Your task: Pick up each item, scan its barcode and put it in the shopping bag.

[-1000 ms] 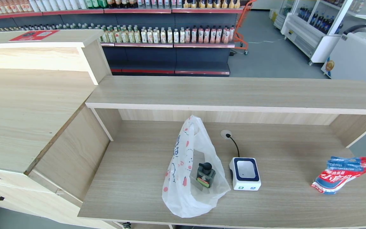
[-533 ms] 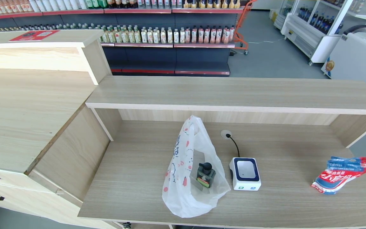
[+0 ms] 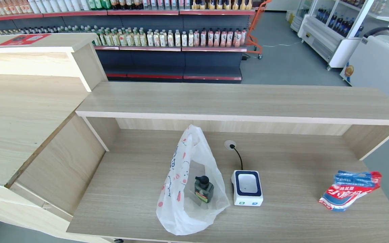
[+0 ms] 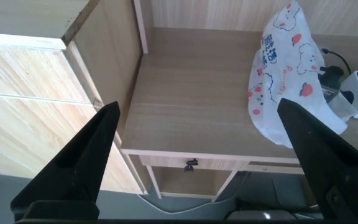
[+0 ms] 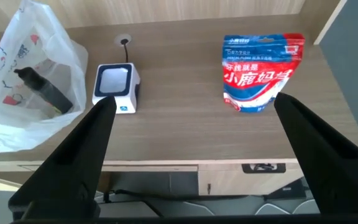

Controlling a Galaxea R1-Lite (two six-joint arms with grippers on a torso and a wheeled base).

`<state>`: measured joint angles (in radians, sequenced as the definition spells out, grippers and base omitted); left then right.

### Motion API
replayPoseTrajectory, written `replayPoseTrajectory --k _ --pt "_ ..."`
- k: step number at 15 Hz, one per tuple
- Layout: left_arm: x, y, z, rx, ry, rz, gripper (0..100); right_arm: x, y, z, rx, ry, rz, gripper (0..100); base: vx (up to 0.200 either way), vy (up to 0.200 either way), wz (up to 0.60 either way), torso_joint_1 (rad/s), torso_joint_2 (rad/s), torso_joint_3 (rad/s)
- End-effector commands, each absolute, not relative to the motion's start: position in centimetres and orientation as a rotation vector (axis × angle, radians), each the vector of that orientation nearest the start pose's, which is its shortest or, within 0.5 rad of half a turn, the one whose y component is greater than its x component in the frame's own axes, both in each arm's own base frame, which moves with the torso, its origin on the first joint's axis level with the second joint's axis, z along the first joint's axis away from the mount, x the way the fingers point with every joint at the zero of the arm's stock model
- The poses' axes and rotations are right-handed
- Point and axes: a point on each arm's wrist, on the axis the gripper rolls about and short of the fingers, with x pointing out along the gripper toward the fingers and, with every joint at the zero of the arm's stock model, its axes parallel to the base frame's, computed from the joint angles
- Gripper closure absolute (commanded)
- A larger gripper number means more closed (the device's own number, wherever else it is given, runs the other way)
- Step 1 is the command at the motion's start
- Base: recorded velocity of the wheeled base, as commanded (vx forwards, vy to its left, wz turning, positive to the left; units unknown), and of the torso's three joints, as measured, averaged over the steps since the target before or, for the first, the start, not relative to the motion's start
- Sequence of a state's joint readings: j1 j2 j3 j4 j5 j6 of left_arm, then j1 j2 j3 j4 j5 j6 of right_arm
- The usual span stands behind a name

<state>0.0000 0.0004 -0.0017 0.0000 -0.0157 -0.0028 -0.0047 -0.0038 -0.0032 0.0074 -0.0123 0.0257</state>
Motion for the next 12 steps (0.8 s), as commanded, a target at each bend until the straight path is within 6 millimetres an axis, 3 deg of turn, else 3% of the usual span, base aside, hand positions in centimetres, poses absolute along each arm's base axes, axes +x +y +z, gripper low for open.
replayPoseTrajectory --k 1,12 --pt "-2.29 -0.03 7.59 -0.003 -0.002 -0.015 0 -2.3 -0.02 7.55 0.028 0.004 -0.017 0 0.0 -0.2 0.0 -0.002 0.0 0.002" --pt "-2.29 -0.03 7.61 -0.005 -0.003 -0.015 0 -2.3 -0.02 7.55 0.026 0.004 -0.017 0 0.0 -0.2 0.0 0.002 0.0 0.001"
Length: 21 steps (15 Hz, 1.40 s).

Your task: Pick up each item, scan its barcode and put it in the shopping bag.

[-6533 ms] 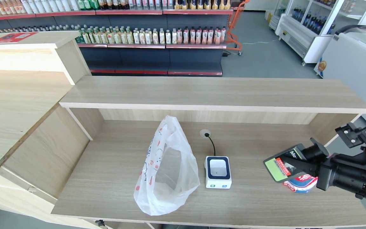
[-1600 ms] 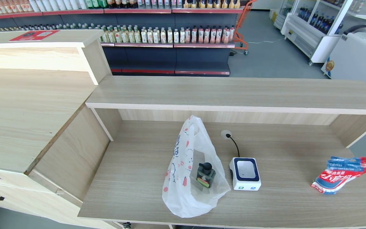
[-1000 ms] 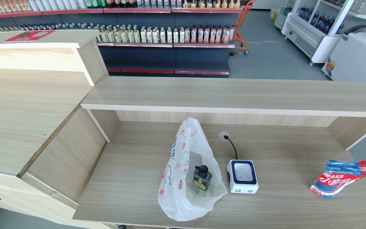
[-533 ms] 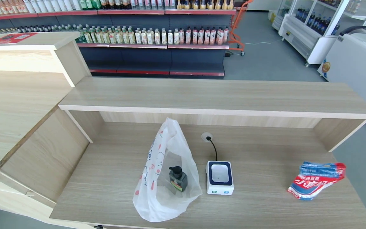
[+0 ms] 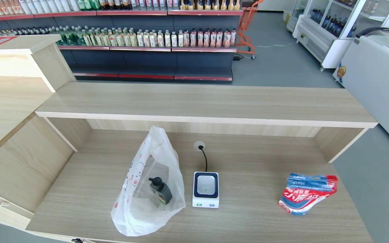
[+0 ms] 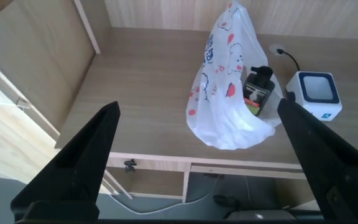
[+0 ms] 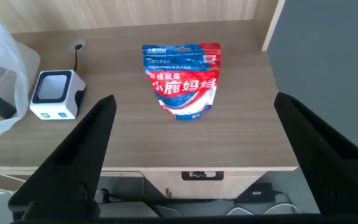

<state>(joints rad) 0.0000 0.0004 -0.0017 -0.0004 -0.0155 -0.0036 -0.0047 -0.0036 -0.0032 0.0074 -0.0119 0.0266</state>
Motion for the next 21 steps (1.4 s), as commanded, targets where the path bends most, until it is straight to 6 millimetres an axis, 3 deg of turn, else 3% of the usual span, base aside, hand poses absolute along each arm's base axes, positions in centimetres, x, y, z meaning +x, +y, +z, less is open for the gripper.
replayPoseTrajectory --k 1,4,7,14,17,19,21 --pt "-2.3 0.0 7.6 -0.006 -0.003 -0.014 0 -2.3 0.0 7.6 0.026 0.004 -0.017 0 0.0 -0.2 0.0 0.007 0.01 0.002" --pt "-2.3 0.0 7.6 -0.008 -0.003 -0.017 0 -2.3 0.0 7.6 0.026 0.004 -0.017 0 0.0 -0.2 0.0 0.002 0.01 0.004" --pt "-2.3 0.0 7.6 -0.011 -0.003 -0.015 0 -2.3 0.0 7.6 0.026 0.004 -0.017 0 0.0 0.0 0.0 0.0 0.0 0.0" --pt "-2.3 0.0 7.6 -0.008 -0.003 -0.015 0 -2.3 0.0 7.6 0.031 0.004 -0.017 0 -0.2 0.0 0.0 0.006 0.0 0.004" --pt "-2.3 0.0 7.6 -0.008 -0.003 -0.015 0 -2.3 0.0 7.7 0.021 -0.003 -0.017 0 0.0 0.0 0.0 0.0 0.0 0.0" --pt "-2.3 0.0 7.6 -0.008 -0.003 -0.015 0 -1.5 0.0 14.8 0.1 0.074 0.002 0 0.0 0.0 0.0 0.0 0.0 0.0" --pt "-2.3 0.0 7.6 -0.008 -0.003 -0.015 0 2.8 0.0 19.9 0.285 0.19 -0.029 0 0.0 0.0 0.0 0.0 0.0 0.0"
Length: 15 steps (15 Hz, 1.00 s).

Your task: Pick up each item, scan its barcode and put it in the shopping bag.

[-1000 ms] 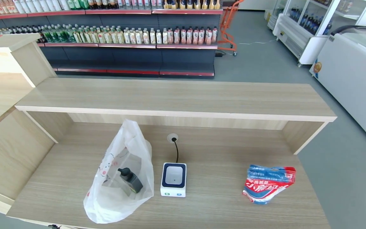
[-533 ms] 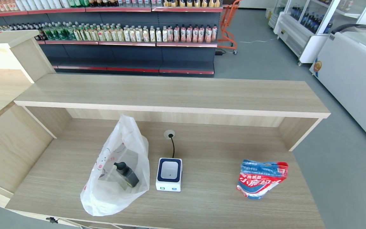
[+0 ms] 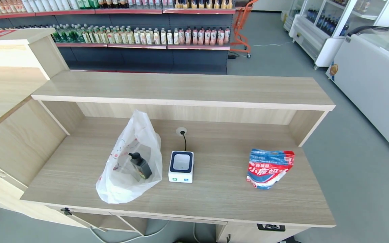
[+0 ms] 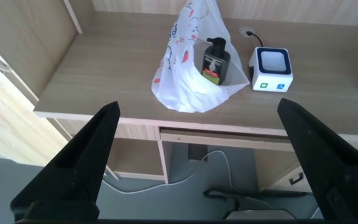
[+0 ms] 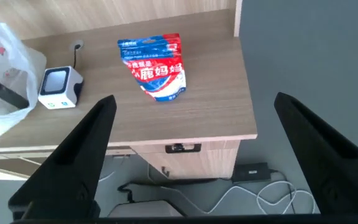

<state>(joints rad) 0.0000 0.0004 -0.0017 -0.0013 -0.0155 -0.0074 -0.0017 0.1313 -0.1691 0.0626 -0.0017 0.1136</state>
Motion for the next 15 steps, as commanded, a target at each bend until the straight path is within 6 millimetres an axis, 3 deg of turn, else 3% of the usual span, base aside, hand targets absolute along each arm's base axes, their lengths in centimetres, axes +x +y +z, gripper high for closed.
replayPoseTrajectory --k 1,3,4,5,6,7,10,15 --pt "-2.3 0.0 7.6 -0.008 -0.003 -0.015 0 5.7 0.0 21.9 0.389 0.249 -0.053 0 0.0 0.0 0.0 0.0 0.0 0.0" --pt "-2.3 0.0 7.6 -0.008 -0.003 -0.015 0 12.4 0.1 25.0 0.668 0.332 -0.102 0 0.0 0.0 0.0 0.0 0.0 0.0" --pt "-2.3 0.0 7.6 -0.008 -0.003 -0.017 0 16.1 0.3 25.3 0.798 0.392 -0.129 0 0.0 0.0 0.0 0.0 0.0 0.0" --pt "-2.3 0.0 7.6 -0.008 -0.003 -0.017 0 19.8 0.3 24.2 0.87 0.471 -0.19 0 0.0 0.0 0.0 0.0 0.0 0.0" --pt "-2.3 0.0 7.6 -0.008 -0.003 -0.015 0 21.5 0.3 23.1 0.896 0.521 -0.229 0 0.0 0.0 0.0 0.0 0.0 0.0" --pt "-2.3 0.0 7.6 -0.008 -0.003 -0.015 0 24.1 0.2 19.9 0.92 0.636 -0.307 0 0.0 0.0 0.0 0.0 0.0 0.0" --pt "-2.3 0.0 7.6 -0.008 -0.003 -0.015 0 28.6 0.5 15.0 0.951 0.722 -0.368 0 0.0 0.0 0.0 0.0 0.0 0.0" --pt "-2.3 0.0 7.6 -0.008 -0.003 -0.015 0 32.9 2.8 11.5 0.935 0.709 -0.283 0 0.0 0.0 0.0 0.0 0.0 0.0"
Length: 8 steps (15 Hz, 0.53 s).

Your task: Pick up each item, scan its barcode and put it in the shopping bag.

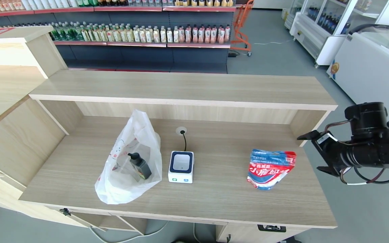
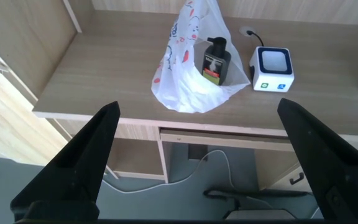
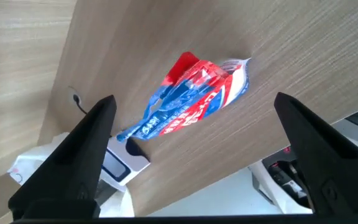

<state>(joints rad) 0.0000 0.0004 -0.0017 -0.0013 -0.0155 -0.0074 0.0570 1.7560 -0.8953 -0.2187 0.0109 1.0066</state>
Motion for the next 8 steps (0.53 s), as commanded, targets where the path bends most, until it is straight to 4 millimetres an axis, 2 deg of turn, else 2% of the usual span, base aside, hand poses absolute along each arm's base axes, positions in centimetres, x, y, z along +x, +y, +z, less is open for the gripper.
replayPoseTrajectory --k 1,5,8 --pt "-2.3 0.0 7.6 -0.008 -0.003 -0.015 0 33.7 4.1 10.7 0.915 0.726 -0.265 0 0.0 0.0 0.0 0.0 0.0 0.0" --pt "-2.3 0.0 7.6 -0.008 -0.003 -0.015 0 35.1 6.8 8.5 0.86 0.775 -0.258 0 0.0 0.0 0.0 0.0 0.0 0.0" --pt "-2.3 0.0 7.6 -0.008 -0.003 -0.015 0 36.3 7.4 6.6 0.835 0.8 -0.284 0 0.0 0.0 0.0 0.0 0.0 0.0"
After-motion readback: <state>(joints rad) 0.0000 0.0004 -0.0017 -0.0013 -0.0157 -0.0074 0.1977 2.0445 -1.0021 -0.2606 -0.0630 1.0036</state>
